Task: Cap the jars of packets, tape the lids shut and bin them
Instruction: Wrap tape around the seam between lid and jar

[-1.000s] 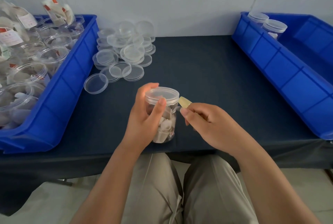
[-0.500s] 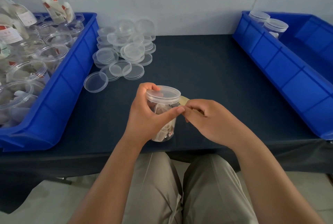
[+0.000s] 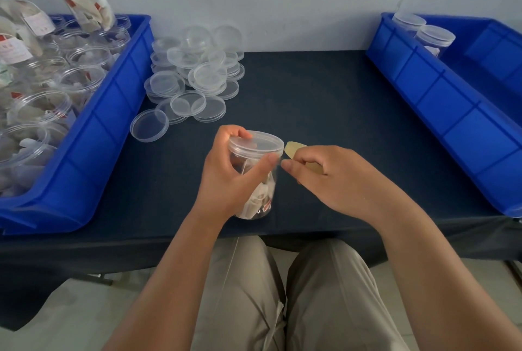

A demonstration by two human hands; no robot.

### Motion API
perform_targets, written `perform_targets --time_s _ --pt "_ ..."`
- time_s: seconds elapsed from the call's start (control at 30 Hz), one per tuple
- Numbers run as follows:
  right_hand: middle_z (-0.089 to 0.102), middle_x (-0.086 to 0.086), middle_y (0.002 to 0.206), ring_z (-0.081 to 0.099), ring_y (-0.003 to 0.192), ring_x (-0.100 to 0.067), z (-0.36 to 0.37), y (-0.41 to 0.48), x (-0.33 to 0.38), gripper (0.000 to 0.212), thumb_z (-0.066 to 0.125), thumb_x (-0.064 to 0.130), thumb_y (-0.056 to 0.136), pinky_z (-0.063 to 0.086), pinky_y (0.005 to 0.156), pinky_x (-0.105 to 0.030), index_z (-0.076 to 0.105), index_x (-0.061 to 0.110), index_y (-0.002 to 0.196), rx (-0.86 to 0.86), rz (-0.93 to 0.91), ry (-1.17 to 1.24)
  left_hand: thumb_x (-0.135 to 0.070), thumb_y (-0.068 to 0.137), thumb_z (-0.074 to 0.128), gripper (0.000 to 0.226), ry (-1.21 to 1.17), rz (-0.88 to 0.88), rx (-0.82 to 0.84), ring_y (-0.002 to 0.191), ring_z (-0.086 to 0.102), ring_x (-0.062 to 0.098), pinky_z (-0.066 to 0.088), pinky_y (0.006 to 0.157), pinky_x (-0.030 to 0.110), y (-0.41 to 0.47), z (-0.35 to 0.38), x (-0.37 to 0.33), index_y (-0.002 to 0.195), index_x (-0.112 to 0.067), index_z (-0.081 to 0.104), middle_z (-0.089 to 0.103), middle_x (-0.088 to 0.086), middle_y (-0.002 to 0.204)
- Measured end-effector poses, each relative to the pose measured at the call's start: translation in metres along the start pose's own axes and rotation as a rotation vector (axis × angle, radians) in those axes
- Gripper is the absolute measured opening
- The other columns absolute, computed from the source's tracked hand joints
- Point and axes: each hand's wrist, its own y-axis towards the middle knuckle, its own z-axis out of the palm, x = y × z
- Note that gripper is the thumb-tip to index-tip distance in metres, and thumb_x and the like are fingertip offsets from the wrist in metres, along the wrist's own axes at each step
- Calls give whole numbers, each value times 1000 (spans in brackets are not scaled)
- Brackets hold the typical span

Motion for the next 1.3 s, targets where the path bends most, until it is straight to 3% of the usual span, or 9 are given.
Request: perform_targets --time_s 0.1,0.27,0.43,0.6,0.77,0.87,1.0,1.13,1.3 --pt "60 3 69 59 65 -5 -3 3 0 52 40 74 99 36 51 -23 61 30 79 -6 -9 -44 -53 77 80 41 -49 -41 42 96 72 1 58 72 17 2 -2 1 107 -47 52 66 -28 107" --pt "66 8 76 63 68 -11 -5 10 4 49 40 74 100 51 60 -32 65 33 89 46 -6 -70 -63 74 75 33 -103 -126 117 104 71 0 58 73 15 6 -9 3 100 -60 55 66 -29 108" --pt "58 39 76 54 74 19 -8 19 6 46 41 72 102 36 64 -22 65 35 88 161 16 -1 -62 76 74 36 -193 -195 121 102 74 12 60 77 24 5 -13 9 106 -51 58 69 -17 108" --pt "52 51 75 50 72 28 -17 23 2 39 42 75 97 36 68 -22 67 46 103 240 9 34 -62 77 71 35 -243 -284 152 94 74 10 59 76 25 -1 -20 15 108 -48 61 70 -17 104" --pt "60 37 89 59 80 14 -24 23 -3 56 36 90 78 43 73 -23 63 54 111 318 -16 66 -60 81 72 34 -356 -357 192 85 70 11 58 72 27 -5 -25 17 106 -36 66 69 -6 98" --pt "62 31 92 59 82 11 -29 23 -8 51 40 89 81 44 75 -23 62 58 115 340 -54 95 -58 83 73 34 -462 -391 212 85 70 15 59 74 33 -7 -26 17 104 -32 68 69 -1 95" --pt "66 13 97 62 87 -4 -32 26 -10 51 43 92 80 52 80 -30 62 62 117 326 -69 131 -55 72 90 65 -700 -493 242 87 69 24 57 77 40 -8 -27 12 118 -16 63 68 10 101" --pt "65 23 98 62 87 -1 -27 26 -5 53 44 94 78 50 77 -28 61 61 116 292 -81 166 -55 77 86 87 -761 -483 293 97 71 30 61 83 42 -8 -27 5 149 -16 56 69 19 118" --pt "68 11 99 64 86 -13 -15 20 -7 52 49 94 78 58 78 -36 59 61 117 237 -59 248 -70 64 89 104 -637 -445 281 99 70 29 60 81 39 -7 -28 -3 140 -4 58 70 19 123"
